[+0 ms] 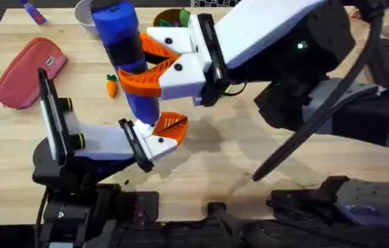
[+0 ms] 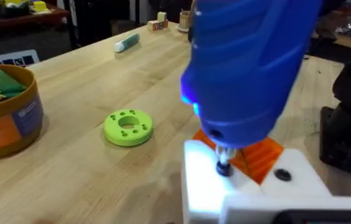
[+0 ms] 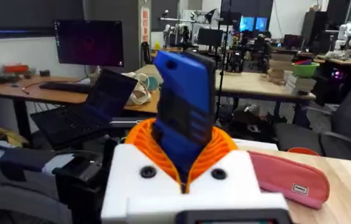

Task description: Pick up the gripper from the table and insert it into the empty holder that is missing its gripper. Then pick up a screw, insert it into the mounting hole, and use the screwdriver to tighten it. Finally, clean up the table by picking up the vegetable and placing it into the bucket.

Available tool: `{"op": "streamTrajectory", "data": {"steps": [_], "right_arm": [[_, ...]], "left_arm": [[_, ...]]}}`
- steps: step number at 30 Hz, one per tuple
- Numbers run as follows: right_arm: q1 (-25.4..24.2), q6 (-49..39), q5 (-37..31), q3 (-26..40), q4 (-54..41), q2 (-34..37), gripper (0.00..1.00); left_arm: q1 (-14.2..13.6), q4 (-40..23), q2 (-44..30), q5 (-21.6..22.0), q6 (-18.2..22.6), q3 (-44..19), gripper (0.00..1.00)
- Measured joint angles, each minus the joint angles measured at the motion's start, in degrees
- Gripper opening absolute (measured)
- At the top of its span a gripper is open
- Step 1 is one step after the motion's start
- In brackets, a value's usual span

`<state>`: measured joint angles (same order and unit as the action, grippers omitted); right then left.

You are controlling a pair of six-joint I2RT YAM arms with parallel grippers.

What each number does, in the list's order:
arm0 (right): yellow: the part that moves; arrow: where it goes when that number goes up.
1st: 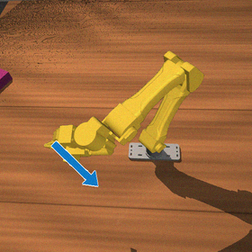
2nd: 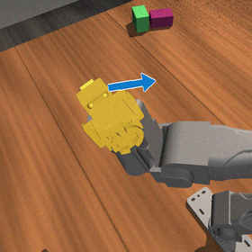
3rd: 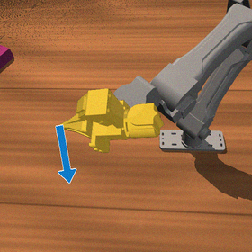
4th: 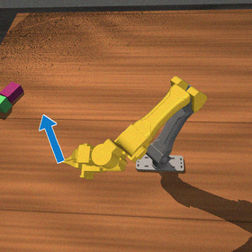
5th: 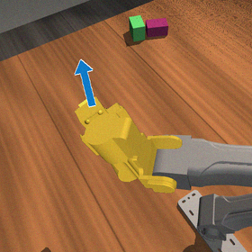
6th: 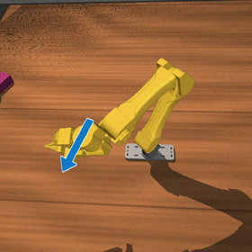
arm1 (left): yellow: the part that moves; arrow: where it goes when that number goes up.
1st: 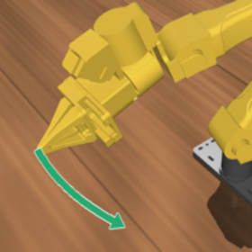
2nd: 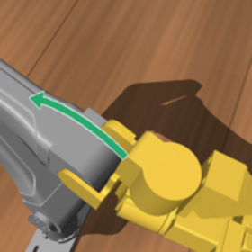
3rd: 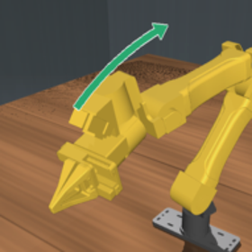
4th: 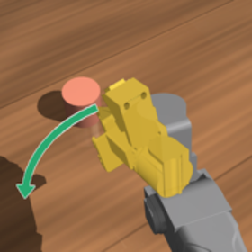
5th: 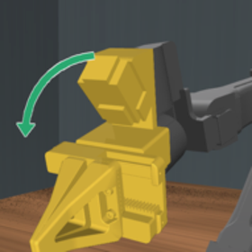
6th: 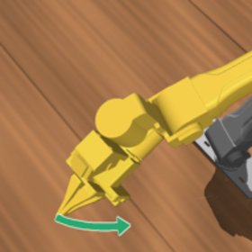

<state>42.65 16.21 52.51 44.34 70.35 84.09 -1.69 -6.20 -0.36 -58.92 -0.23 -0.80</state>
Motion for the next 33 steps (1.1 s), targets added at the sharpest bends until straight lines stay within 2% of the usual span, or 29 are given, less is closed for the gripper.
{"op": "streamTrajectory", "data": {"steps": [18,33], "right_arm": [[0.31,0.02,0.52,0.00,0.00,0.00,0.023],[0.28,0.00,0.74,0.90,-3.70,-0.13,0.023]], "left_arm": [[0.00,0.00,0.00,0.00,-0.02,0.00,0.019],[0.00,-0.02,-0.02,-0.03,-0.24,0.00,0.019]]}}
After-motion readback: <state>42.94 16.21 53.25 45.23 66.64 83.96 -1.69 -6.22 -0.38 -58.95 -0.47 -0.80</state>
